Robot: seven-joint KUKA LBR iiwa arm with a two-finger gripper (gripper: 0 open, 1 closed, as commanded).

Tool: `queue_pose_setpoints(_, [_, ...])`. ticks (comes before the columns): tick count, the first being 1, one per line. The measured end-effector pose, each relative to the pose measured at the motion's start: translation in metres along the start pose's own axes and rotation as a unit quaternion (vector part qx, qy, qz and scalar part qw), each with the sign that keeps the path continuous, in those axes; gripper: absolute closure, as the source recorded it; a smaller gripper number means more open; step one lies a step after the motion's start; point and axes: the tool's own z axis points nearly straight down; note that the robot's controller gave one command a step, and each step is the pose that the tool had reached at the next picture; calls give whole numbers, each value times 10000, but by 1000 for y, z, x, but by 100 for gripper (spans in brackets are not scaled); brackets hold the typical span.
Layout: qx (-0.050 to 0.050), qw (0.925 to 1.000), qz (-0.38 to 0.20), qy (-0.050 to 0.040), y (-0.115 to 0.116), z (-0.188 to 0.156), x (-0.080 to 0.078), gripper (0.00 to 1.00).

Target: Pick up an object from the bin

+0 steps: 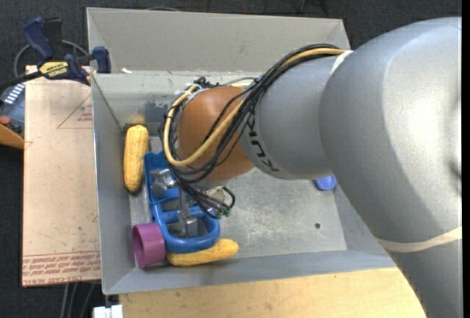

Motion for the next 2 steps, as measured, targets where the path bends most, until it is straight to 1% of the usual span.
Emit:
queue_pose_setpoints(1, [-4,9998,197,-51,-7,-3,12,0])
queue_pose_setpoints(2, [10,9955,-924,-225,1,-7,34,0])
